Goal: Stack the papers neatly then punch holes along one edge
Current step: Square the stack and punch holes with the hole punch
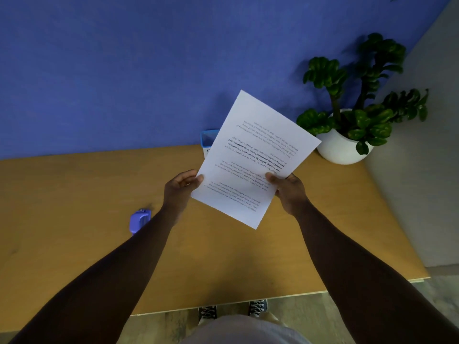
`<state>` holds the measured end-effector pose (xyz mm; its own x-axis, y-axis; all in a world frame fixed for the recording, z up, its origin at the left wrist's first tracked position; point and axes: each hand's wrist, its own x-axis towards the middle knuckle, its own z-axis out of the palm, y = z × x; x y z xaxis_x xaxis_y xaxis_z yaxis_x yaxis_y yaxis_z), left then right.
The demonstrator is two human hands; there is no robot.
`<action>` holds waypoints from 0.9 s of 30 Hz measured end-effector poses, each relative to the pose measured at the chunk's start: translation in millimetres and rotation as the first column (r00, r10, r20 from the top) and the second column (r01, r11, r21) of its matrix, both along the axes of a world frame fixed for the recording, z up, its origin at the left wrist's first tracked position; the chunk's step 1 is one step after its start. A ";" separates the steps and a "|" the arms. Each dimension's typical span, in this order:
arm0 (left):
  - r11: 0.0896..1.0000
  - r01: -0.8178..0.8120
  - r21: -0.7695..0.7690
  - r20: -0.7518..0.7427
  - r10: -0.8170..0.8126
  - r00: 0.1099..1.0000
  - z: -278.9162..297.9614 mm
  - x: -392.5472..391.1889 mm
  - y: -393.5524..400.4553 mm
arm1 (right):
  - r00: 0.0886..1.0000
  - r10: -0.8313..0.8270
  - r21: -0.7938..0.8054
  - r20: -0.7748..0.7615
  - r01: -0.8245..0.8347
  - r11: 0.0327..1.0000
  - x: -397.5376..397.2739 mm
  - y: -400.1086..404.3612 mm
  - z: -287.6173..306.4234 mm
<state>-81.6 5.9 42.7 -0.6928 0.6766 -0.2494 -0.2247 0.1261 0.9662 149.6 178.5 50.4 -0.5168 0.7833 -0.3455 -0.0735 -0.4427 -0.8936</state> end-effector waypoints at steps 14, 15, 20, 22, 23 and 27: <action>0.991 0.045 0.124 0.199 -0.070 0.978 0.6 22.4 9.3 | 0.985 -0.059 -0.218 -0.162 0.022 0.976 -18.5 -11.5 -2.8; 0.989 0.062 0.134 0.194 -0.087 0.977 1.9 24.6 10.0 | 0.982 -0.062 -0.235 -0.178 0.019 0.972 -20.3 -13.6 -3.1; 0.985 0.080 0.152 0.158 -0.105 0.982 3.1 27.1 11.7 | 0.974 -0.033 -0.265 -0.223 -0.028 0.964 -23.4 -19.3 -4.8; 0.987 0.078 0.138 0.140 -0.097 0.985 3.2 23.6 10.4 | 0.978 -0.013 -0.246 -0.208 -0.039 0.969 -20.4 -18.6 -5.5; 0.989 0.080 0.124 0.122 -0.096 0.988 3.4 21.2 9.2 | 0.981 -0.015 -0.232 -0.194 -0.031 0.972 -18.2 -17.6 -6.0; 0.991 0.102 0.086 0.023 -0.104 0.994 4.8 5.2 0.9 | 0.990 -0.088 -0.183 -0.111 0.067 0.981 -6.3 -9.2 -6.7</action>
